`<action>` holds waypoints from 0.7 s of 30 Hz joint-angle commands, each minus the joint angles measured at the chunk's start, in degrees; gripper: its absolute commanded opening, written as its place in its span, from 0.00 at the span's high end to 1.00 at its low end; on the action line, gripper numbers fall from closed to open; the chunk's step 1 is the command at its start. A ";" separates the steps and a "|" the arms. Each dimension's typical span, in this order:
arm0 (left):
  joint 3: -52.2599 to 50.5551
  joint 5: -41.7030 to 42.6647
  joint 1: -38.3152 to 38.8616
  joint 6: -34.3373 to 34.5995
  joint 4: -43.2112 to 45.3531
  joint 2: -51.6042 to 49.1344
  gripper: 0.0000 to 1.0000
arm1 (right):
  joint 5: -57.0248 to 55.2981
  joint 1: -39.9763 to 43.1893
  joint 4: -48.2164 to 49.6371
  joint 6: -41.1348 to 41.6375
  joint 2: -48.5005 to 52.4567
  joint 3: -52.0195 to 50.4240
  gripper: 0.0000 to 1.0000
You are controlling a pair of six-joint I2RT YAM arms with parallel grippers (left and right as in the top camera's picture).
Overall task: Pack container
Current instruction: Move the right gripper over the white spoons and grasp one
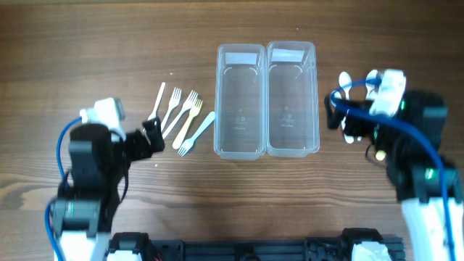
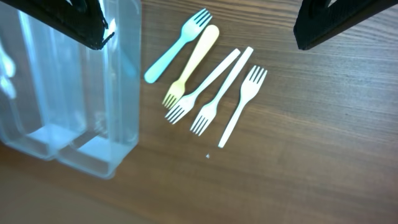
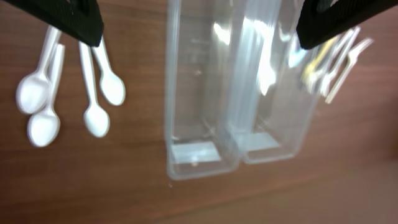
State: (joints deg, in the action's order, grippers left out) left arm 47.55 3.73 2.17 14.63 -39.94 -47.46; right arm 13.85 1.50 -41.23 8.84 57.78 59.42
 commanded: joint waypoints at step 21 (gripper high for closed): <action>6.19 -3.61 -0.33 -2.40 -1.27 -19.08 0.00 | -4.83 10.69 -9.49 -14.27 41.40 16.96 0.00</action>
State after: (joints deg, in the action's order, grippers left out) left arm 52.66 0.86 2.17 13.17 -41.17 -66.43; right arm 9.32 12.27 -50.37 -3.27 96.66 75.44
